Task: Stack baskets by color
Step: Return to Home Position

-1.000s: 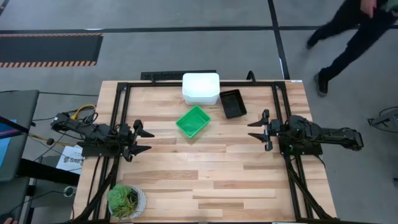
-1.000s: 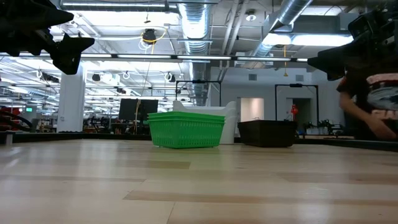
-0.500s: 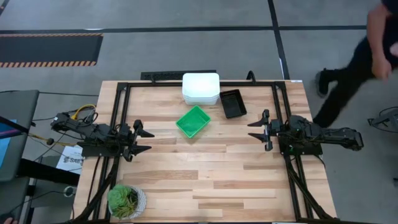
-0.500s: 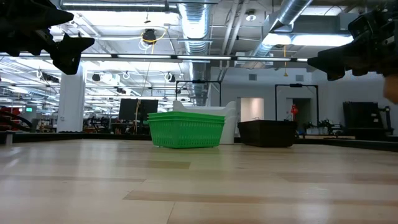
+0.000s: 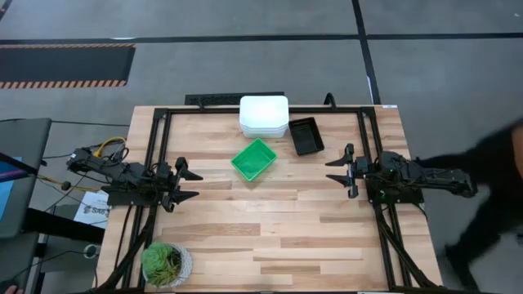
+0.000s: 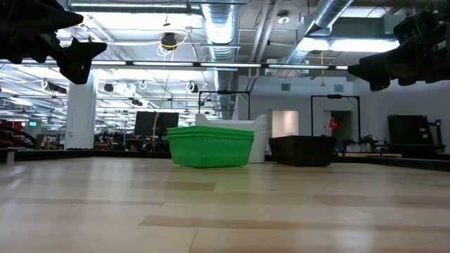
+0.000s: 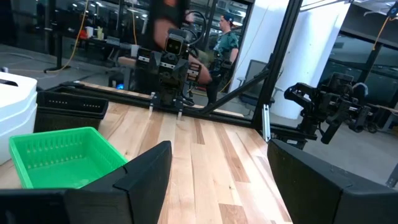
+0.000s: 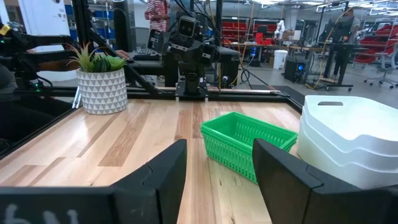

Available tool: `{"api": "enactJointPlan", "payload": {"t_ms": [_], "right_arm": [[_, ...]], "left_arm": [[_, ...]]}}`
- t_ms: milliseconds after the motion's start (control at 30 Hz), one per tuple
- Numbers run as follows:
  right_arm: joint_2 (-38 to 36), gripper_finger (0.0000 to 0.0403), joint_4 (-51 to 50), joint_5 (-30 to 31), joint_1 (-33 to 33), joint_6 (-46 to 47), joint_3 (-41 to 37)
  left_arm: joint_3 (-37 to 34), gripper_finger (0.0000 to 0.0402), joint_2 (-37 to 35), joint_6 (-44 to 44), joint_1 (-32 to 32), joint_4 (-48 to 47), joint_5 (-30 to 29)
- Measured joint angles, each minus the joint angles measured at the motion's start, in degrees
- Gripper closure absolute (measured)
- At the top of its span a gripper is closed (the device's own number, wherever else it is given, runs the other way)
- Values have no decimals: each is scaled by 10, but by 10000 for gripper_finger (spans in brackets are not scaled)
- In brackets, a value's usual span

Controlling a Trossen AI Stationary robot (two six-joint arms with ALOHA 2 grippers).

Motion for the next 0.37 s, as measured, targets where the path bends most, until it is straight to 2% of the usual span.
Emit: {"api": "enactJointPlan", "payload": {"t_ms": [367], "right_arm": [[0,195,0,0,0,0,0]], "left_arm": [[0,145,0,0,0,0,0]]}}
